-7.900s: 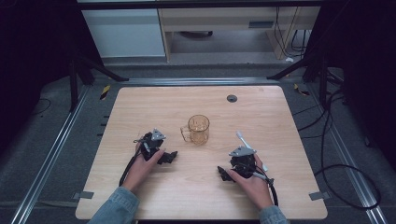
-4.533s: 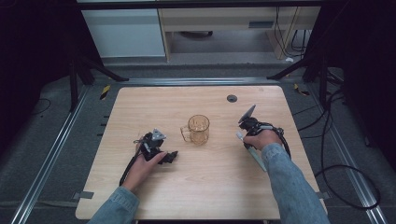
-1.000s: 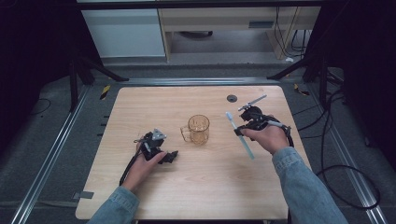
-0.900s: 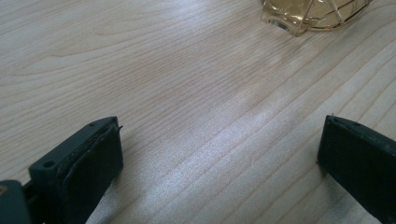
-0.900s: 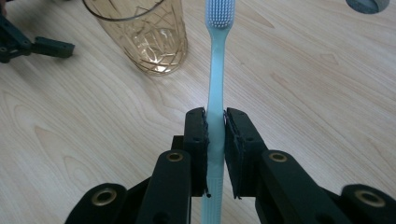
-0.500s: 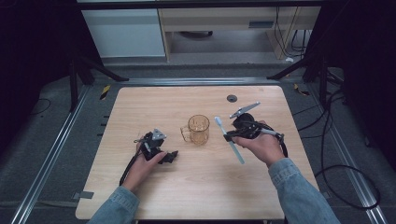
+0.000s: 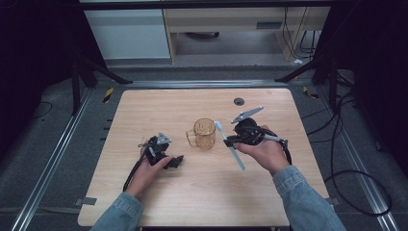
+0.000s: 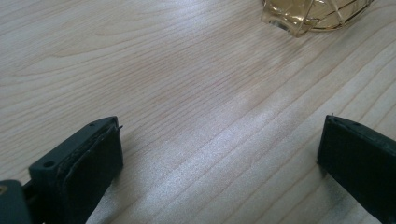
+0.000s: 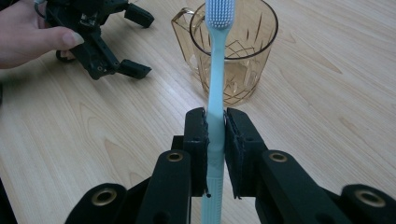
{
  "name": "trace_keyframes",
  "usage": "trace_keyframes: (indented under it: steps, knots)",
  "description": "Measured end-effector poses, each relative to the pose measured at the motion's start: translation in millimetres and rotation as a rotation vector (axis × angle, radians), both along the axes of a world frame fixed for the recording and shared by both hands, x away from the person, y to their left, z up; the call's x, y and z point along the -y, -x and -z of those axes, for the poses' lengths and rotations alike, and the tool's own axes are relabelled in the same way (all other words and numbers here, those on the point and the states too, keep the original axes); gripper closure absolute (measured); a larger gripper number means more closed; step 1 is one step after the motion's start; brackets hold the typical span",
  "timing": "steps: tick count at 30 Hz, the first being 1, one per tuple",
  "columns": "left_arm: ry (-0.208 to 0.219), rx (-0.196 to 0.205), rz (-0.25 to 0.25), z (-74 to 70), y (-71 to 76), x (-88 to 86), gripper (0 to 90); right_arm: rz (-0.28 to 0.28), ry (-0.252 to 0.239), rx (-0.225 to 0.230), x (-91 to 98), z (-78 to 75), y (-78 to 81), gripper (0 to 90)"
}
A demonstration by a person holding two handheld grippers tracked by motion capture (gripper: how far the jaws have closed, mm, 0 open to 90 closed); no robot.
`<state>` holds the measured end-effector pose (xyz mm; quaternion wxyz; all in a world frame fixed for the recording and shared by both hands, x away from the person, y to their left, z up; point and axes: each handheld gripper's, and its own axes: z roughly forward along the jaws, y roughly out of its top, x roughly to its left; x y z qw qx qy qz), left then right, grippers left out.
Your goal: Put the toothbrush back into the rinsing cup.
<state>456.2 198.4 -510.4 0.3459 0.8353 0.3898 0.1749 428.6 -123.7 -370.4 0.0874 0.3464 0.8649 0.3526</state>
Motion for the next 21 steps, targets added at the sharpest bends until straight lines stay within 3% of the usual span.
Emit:
trace_keyframes:
  steps: [14, 21]
  knots:
    - [0.001, 0.0, -0.002, 0.0, 0.1, 0.1, 0.0, -0.016, -0.009, 0.007, -11.3, -1.8, 5.2, 79.4]
    - [0.001, 0.001, -0.004, 0.1, 0.5, 0.2, 0.0, -0.036, -0.04, 0.011, -26.3, -3.8, 6.4, 79.3]
